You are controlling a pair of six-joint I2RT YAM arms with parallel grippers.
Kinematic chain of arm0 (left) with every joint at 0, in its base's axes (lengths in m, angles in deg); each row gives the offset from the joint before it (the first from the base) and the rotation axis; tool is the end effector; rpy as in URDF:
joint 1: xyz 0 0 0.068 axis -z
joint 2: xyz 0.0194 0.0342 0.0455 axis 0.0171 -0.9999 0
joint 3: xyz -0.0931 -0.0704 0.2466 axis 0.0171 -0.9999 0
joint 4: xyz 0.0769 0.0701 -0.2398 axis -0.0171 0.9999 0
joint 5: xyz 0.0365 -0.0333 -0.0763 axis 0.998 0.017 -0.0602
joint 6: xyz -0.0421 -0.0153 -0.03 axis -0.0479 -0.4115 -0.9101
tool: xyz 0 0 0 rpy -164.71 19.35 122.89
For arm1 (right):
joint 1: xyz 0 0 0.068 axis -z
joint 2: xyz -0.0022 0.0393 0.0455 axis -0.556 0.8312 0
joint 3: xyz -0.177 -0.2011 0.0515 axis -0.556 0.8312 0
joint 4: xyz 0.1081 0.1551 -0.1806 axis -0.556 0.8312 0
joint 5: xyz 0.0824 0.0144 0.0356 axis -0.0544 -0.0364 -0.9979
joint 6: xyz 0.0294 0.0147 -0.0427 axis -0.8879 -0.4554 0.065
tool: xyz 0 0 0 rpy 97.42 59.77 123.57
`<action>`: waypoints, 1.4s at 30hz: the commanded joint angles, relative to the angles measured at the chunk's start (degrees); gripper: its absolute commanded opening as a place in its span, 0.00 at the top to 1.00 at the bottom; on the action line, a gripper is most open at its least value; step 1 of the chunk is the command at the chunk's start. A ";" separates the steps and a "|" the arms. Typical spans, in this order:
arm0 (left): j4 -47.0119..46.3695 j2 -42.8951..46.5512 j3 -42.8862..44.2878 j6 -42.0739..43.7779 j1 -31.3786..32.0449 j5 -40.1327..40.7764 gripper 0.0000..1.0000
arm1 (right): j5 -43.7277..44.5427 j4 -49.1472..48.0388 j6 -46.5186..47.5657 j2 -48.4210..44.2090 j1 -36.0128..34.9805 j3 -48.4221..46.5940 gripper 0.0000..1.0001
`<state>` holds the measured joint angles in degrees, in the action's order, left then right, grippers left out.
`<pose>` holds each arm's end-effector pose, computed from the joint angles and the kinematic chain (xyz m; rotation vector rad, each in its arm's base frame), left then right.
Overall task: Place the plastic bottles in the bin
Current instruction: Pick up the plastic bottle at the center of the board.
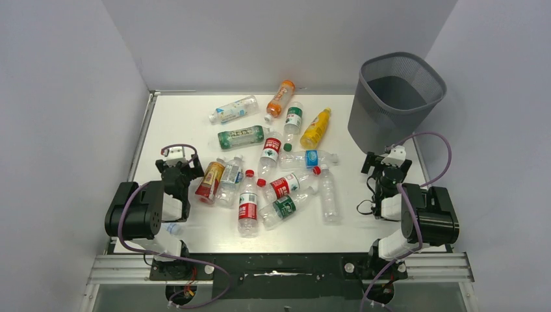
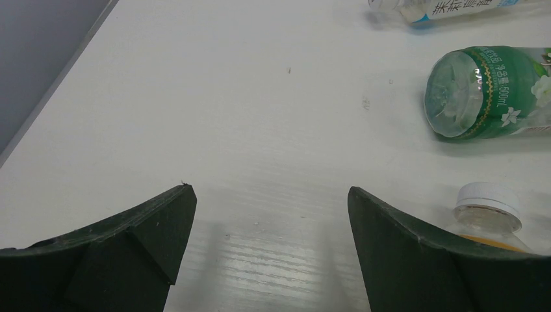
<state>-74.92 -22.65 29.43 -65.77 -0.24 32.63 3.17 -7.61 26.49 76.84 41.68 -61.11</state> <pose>0.2406 0.0103 0.1262 -0.1910 1.7642 0.0909 0.2354 -0.0387 0.1334 0.3061 1.7528 -0.2013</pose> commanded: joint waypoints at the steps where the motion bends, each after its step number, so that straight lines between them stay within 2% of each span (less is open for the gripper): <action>1: -4.08 0.01 0.41 -0.34 -0.28 0.45 0.12 | -0.03 -3.73 0.22 -0.29 0.06 -1.00 0.02; 16: -4.11 -0.01 0.51 -0.39 -0.29 0.51 0.12 | -0.09 -3.96 0.40 -0.45 -0.02 -0.80 0.02; 19: -4.62 0.28 0.16 -0.39 0.02 0.89 0.12 | -3.15 -5.20 2.15 -0.60 -0.54 -0.22 0.02; 21: -2.08 1.89 0.62 0.03 0.20 1.14 0.12 | -1.28 -3.10 1.68 -1.93 -0.77 -0.91 0.02; 23: 4.80 6.14 2.89 1.35 1.65 1.33 0.12 | 0.06 2.62 2.36 -5.82 -1.89 -2.21 0.02; 26: 15.03 13.30 6.87 5.29 7.21 3.56 0.12 | 1.33 13.75 2.40 -10.55 -3.64 -6.20 0.02; 30: 17.48 18.49 9.31 1.10 8.24 -1.13 0.12 | 2.98 24.23 -1.23 -17.38 -4.90 -10.15 0.02; 34: 21.18 22.47 9.58 -0.67 10.11 -0.90 0.12 | 3.12 39.14 -5.06 -23.98 -5.47 -16.87 0.02; 39: 25.66 26.41 12.10 -1.77 14.74 -0.97 0.12 | 2.39 54.53 -9.16 -27.98 -6.36 -26.13 0.02; 42: 30.31 27.74 17.04 -4.78 15.19 -4.50 0.12 | -0.02 65.07 -11.53 -27.92 -6.47 -33.69 0.02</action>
<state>-49.70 2.34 39.04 -66.78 14.32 31.80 4.89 41.22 19.43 50.17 35.84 -85.96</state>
